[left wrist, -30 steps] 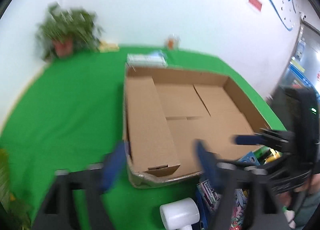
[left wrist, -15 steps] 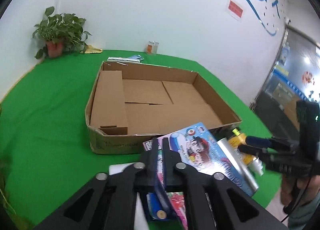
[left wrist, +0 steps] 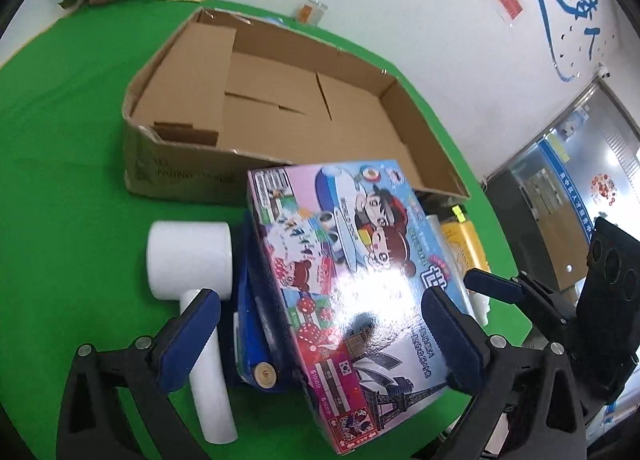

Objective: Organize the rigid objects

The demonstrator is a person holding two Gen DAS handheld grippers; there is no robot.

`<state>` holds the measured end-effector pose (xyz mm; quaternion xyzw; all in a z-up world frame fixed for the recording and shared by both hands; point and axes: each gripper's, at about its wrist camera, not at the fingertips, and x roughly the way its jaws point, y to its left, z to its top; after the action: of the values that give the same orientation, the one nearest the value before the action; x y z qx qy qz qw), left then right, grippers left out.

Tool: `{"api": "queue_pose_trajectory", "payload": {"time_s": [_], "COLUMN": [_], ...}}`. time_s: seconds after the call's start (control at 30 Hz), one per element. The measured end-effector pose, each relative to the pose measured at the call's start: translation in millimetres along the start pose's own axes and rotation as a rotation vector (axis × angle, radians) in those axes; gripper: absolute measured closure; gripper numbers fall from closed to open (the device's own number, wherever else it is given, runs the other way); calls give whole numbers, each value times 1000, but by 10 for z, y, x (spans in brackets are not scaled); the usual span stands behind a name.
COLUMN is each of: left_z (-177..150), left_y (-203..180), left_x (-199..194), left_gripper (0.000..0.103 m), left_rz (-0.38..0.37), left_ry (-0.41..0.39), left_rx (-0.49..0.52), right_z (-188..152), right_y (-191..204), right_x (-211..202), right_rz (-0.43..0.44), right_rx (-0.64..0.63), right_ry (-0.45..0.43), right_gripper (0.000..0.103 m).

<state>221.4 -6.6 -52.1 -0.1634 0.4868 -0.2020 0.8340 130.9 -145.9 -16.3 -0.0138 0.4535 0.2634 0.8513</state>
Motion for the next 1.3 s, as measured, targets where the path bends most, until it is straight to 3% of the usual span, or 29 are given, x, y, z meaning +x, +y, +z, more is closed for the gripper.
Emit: {"api": "queue_pose_trajectory", "payload": {"time_s": [0.3, 0.5, 0.63, 0.83, 0.93, 1.03, 1.1, 1.3], "left_z": [-145, -154, -137, -102, -76, -44, -48, -55], "left_y": [-127, -200, -132, -171, -249, -226, -218, -309], "left_x": [130, 149, 246, 324, 399, 411, 365, 185], "left_gripper": [8, 14, 14, 12, 8, 8, 12, 12], "left_rz": [-63, -57, -64, -1, -3, -16, -25, -44], "left_ry": [72, 83, 143, 137, 148, 133, 122, 68], "left_rx": [15, 47, 1, 32, 47, 6, 2, 26], "right_z": [-36, -33, -41, -38, -33, -64, -76, -95], "right_y": [48, 50, 28, 32, 80, 175, 173, 114], "right_x": [109, 141, 181, 236, 304, 327, 306, 267], "right_rz": [-15, -16, -12, 7, -7, -77, -76, -93], "right_rx": [-19, -32, -33, -36, -50, -98, -87, -51], "right_ry": [41, 57, 76, 89, 110, 112, 106, 93], "right_gripper": [2, 2, 2, 3, 3, 3, 3, 3]}}
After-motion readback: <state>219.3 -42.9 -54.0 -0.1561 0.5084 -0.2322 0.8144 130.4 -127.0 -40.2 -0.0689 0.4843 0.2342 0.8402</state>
